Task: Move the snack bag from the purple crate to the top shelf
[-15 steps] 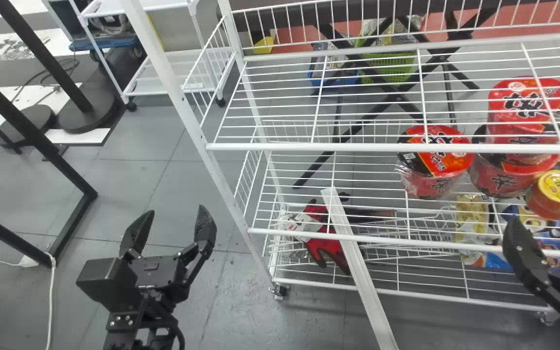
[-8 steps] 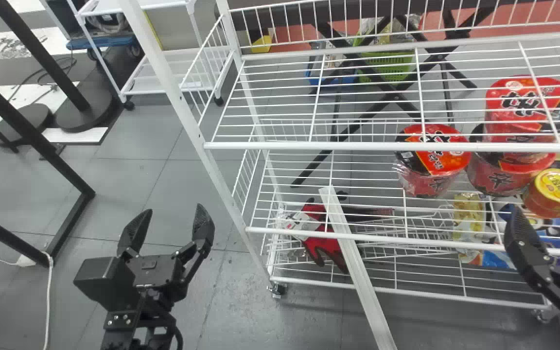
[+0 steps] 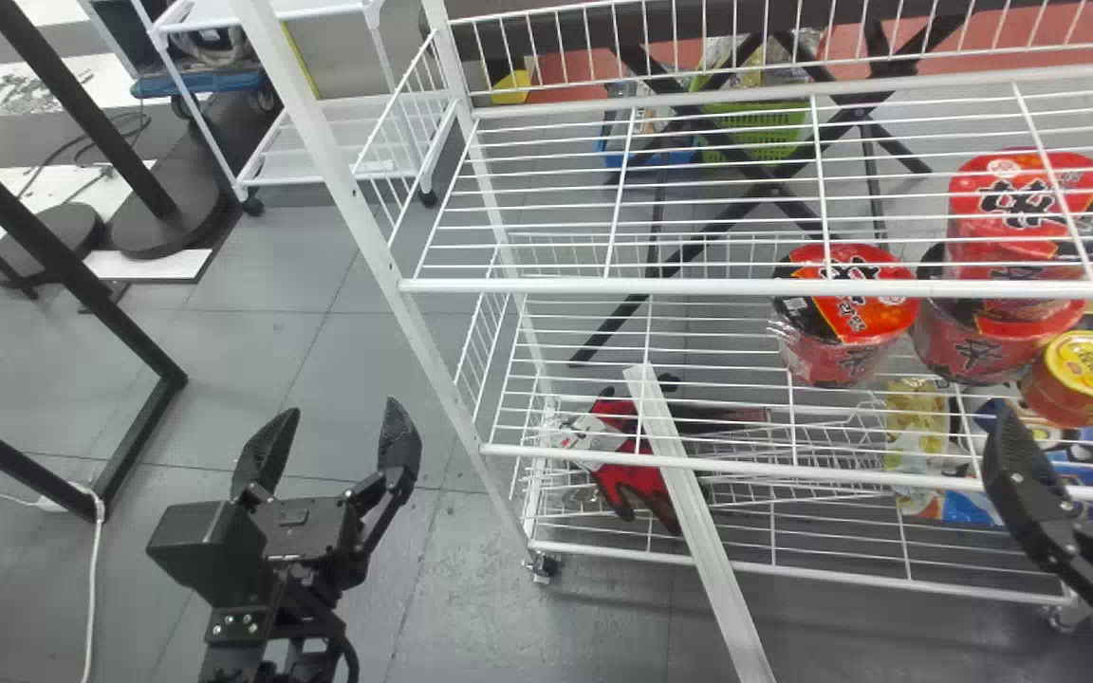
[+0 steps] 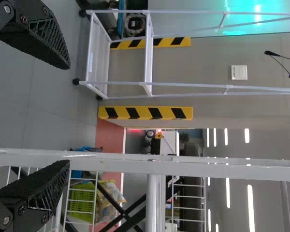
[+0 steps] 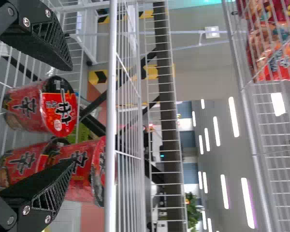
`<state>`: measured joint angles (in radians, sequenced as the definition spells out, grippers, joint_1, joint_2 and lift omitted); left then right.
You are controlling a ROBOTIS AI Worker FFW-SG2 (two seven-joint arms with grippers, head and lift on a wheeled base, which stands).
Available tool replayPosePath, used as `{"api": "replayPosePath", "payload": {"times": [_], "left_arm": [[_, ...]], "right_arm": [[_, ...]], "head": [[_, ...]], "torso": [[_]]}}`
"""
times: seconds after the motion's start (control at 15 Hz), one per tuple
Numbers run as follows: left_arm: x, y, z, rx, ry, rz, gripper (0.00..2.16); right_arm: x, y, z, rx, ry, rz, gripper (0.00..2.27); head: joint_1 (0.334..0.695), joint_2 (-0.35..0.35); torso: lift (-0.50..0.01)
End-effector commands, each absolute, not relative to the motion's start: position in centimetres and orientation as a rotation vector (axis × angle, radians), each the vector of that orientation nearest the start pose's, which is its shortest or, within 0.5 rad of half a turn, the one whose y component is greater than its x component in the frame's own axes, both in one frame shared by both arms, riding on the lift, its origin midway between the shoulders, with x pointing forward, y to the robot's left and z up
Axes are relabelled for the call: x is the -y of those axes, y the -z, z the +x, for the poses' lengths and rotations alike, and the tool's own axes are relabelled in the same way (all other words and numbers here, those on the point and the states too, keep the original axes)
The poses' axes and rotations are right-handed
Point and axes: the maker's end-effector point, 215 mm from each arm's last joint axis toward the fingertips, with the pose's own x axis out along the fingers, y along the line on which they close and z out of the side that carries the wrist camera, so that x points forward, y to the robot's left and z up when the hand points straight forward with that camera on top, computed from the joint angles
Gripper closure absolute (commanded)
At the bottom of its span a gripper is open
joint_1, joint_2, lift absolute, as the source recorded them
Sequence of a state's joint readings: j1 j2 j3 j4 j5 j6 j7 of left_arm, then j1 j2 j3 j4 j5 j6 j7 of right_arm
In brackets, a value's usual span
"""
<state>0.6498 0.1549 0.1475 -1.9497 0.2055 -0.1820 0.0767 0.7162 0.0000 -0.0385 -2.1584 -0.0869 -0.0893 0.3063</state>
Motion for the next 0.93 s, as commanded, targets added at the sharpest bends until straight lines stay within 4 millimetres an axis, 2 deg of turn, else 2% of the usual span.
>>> {"api": "replayPosePath", "payload": {"times": [0.0, 0.47, 0.67, 0.87], "left_arm": [[-34.7, 38.2, 38.8, -0.069, -0.153, 0.012, 0.13], [-34.6, 38.3, 38.8, -0.069, -0.153, 0.013, 0.13], [-34.8, 38.5, 38.8, -0.073, -0.16, 0.016, 0.13], [-34.8, 39.0, 38.6, -0.08, -0.173, 0.04, 0.13]], "right_arm": [[18.5, 32.0, 37.4, 0.029, -0.267, 0.051, 0.12], [18.9, 32.5, 37.2, 0.015, -0.26, 0.058, 0.13], [19.8, 35.4, 36.7, -0.157, -0.24, 0.087, 0.11], [21.4, 36.0, 34.2, -0.313, -0.257, 0.145, 0.09]], "head": [[0.695, 0.241], [0.695, 0.24], [0.695, 0.231], [0.695, 0.223]], "torso": [[-0.454], [-0.454], [-0.454], [-0.454]]}}
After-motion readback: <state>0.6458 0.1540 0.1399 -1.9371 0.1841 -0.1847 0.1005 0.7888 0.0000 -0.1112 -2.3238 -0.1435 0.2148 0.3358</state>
